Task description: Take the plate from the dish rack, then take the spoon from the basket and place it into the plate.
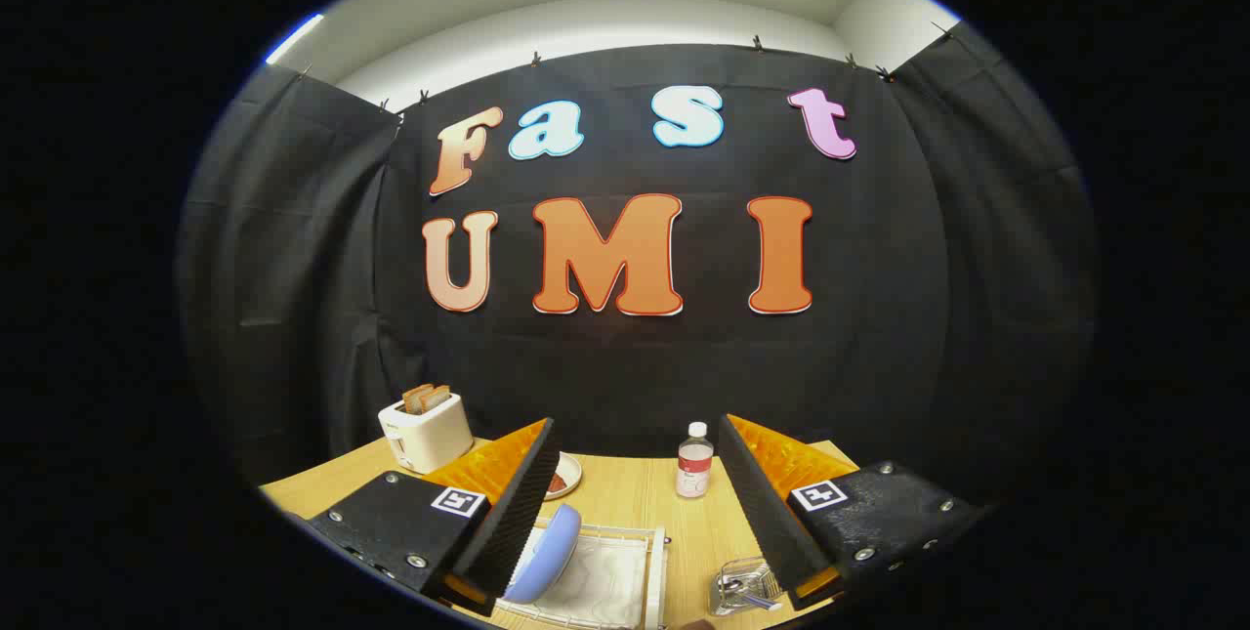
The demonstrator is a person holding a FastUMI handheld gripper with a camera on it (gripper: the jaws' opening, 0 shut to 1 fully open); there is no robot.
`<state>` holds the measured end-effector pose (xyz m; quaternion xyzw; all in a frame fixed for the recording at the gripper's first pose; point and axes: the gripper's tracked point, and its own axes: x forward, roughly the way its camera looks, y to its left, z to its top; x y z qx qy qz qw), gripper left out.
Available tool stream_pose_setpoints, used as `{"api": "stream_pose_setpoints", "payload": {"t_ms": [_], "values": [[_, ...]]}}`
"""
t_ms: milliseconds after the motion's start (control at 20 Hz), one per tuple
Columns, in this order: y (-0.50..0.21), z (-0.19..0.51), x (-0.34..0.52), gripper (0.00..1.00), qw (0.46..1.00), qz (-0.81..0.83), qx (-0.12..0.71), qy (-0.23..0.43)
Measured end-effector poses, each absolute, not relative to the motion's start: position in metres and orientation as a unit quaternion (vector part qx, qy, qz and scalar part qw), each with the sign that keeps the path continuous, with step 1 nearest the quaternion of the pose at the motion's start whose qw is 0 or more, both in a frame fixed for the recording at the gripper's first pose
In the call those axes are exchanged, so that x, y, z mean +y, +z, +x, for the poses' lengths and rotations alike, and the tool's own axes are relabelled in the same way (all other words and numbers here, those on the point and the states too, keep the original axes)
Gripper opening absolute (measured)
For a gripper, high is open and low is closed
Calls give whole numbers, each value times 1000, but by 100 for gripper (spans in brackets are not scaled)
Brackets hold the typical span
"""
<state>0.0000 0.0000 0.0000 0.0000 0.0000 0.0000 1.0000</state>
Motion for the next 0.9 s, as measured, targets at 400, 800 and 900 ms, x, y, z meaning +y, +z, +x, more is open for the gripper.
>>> {"api": "stream_pose_setpoints", "payload": {"t_ms": [400,800,900], "values": [[1,-6,0,98,1000,-2,-1,1],[-12,-1,17,98,999,6,30,21],[-30,4,27,98,997,9,69,32]]}}
